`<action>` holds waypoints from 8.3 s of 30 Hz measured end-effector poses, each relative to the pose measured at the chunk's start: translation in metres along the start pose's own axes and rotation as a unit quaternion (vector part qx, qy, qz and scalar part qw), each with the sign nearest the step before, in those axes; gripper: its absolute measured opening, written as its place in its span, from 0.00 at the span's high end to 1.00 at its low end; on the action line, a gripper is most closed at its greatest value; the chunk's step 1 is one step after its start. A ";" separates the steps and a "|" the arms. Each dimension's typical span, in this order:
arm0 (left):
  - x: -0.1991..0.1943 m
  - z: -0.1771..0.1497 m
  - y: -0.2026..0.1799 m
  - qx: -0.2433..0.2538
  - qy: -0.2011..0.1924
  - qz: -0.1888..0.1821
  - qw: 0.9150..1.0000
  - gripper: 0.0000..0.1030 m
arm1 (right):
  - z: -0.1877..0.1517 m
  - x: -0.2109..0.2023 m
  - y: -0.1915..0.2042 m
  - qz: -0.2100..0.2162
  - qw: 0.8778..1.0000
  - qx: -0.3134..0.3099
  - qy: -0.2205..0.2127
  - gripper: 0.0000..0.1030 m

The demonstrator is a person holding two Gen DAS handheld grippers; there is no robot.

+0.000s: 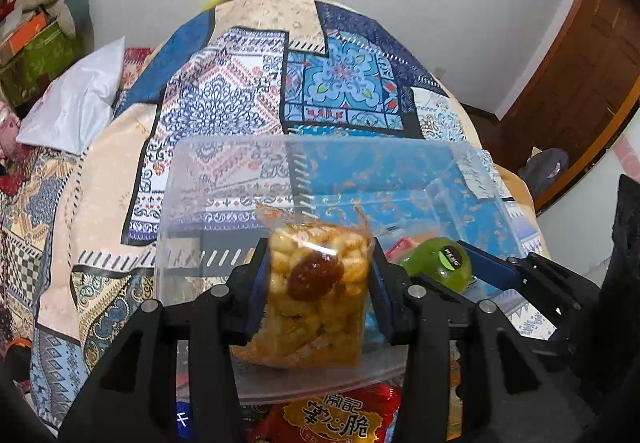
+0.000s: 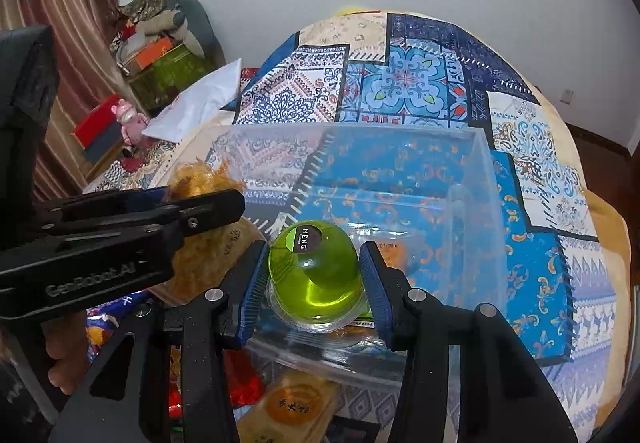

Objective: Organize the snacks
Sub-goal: 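Lower the cracker bag and jelly cup into the clear box, open both tools, then grasp the blue biscuit bag with the left tool while the right tool grasps the rice cracker pack, then place both packs into the clear box and open both tools, then grasp the white snack bag with the left tool while the right tool grasps the cracker roll, then lower the white bag and cracker roll into the clear box, open both tools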

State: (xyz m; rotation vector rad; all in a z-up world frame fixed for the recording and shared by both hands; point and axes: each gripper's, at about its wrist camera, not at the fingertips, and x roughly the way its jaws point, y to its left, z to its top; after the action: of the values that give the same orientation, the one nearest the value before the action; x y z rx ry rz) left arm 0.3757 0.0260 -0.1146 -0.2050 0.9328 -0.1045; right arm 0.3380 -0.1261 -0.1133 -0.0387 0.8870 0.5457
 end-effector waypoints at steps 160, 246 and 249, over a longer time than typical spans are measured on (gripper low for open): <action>-0.106 -0.095 0.030 0.057 0.019 0.060 0.996 0.36 | -0.080 -0.111 -0.029 -0.052 0.998 0.045 -0.007 0.51; -0.115 -0.038 -0.026 0.061 -0.076 -0.006 0.995 0.76 | -0.046 -0.130 -0.029 -0.028 0.994 0.048 -0.091 0.79; -0.100 -0.026 -0.030 0.064 -0.073 -0.008 0.995 0.76 | -0.031 -0.112 -0.029 -0.024 0.995 0.043 -0.088 0.79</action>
State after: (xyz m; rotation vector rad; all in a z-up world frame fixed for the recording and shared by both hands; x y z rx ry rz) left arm 0.2953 0.0111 -0.0445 -0.0994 0.7761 -0.1606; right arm 0.2726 -0.2074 -0.0549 0.0658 0.7343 0.4582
